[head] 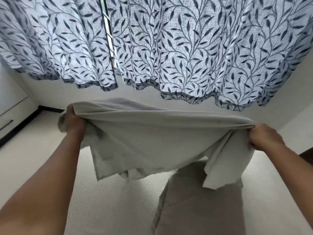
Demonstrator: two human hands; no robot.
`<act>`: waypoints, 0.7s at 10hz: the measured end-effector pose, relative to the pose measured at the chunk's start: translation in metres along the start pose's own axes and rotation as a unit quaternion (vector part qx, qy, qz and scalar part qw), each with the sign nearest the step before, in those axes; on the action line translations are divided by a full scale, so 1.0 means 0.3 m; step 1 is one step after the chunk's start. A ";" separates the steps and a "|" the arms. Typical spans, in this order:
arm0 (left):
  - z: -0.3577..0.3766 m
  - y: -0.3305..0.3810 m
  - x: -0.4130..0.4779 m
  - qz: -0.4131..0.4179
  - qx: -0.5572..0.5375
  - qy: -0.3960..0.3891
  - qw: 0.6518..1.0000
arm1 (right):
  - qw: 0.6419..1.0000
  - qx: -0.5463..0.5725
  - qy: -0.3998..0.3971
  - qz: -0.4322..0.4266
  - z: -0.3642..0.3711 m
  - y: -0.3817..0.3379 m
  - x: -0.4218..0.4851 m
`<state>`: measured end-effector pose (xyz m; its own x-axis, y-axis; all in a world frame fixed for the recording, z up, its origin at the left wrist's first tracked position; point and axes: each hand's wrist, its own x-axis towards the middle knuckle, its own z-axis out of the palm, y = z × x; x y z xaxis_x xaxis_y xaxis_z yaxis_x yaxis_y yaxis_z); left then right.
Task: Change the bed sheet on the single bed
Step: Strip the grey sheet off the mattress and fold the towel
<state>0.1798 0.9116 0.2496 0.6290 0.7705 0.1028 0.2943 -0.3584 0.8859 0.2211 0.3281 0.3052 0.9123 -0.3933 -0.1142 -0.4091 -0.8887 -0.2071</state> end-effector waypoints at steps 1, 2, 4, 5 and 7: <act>-0.035 -0.084 0.278 0.033 0.010 0.009 0.999 | 0.986 0.160 0.038 -0.040 -0.029 -0.034 0.003; -0.119 0.082 0.205 0.060 0.035 0.023 0.997 | 0.946 0.272 0.141 -0.107 -0.069 -0.073 -0.043; -0.192 0.041 0.028 0.077 0.050 0.010 0.996 | 0.926 0.252 0.224 -0.169 0.133 0.025 -0.072; -0.145 -0.176 -0.031 0.064 0.030 -0.036 0.997 | 0.952 0.177 0.177 -0.176 0.369 0.135 -0.093; 0.090 -0.999 -0.029 -0.004 0.300 -0.207 0.931 | 0.994 0.012 -0.028 -0.103 0.942 0.293 -0.152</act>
<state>0.1055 0.9980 -0.0292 0.8116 0.5505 -0.1957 0.5715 -0.6784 0.4617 0.1377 0.3345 0.0175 0.9744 -0.1895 -0.1206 -0.2149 -0.9429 -0.2545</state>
